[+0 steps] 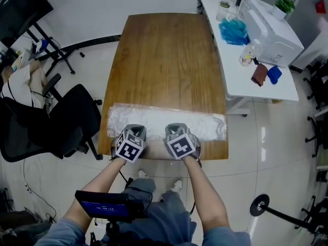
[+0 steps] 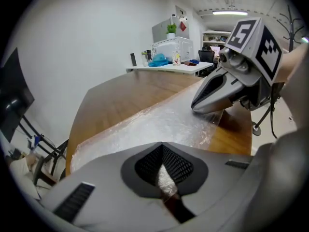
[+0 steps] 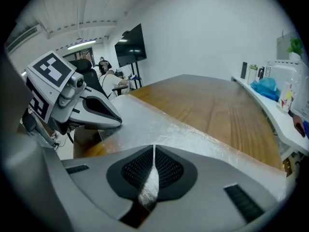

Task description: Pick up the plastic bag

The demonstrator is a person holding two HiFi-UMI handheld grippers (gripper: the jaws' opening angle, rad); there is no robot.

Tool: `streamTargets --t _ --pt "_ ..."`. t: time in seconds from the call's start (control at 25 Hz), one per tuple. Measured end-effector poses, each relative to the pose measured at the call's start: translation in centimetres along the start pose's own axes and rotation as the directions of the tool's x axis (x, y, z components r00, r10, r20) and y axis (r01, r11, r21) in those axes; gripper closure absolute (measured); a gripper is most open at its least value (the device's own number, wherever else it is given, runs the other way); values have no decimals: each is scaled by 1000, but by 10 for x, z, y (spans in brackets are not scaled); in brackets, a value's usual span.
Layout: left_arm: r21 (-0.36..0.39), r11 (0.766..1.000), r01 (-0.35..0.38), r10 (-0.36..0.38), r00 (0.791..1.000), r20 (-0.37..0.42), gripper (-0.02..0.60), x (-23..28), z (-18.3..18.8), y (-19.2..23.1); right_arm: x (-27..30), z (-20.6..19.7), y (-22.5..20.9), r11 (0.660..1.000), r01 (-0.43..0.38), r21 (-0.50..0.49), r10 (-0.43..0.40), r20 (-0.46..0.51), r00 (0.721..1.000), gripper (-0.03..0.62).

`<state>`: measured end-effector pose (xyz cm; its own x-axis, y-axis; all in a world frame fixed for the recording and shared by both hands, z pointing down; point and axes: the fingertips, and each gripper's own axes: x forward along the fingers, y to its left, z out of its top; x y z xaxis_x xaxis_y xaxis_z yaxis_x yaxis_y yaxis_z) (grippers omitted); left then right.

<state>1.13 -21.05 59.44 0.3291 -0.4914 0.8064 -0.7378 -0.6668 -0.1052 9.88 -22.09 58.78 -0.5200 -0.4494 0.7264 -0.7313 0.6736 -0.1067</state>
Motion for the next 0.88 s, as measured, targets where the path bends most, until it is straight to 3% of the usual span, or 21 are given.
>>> streamTargets --t 0.24,0.4,0.56,0.68,0.88 --pt "11 1000 -15 15 1000 -3 568 -8 -10 -5 1 -5 16 999 -35 -9 35 14 999 594" --pt "14 996 -90 89 995 50 568 -23 -4 19 -22 4 -11 997 74 -14 -73 100 992 594" --pt "-30 983 -179 181 981 70 568 -40 -14 65 -61 -15 -65 979 191 72 -198 115 973 594" --pt "-81 973 -217 220 975 37 568 -47 -35 88 -85 -44 -105 947 272 170 -290 92 953 594" --pt "-49 971 -235 234 972 -34 568 -41 -63 92 -90 -78 -126 928 320 193 -329 21 944 594"
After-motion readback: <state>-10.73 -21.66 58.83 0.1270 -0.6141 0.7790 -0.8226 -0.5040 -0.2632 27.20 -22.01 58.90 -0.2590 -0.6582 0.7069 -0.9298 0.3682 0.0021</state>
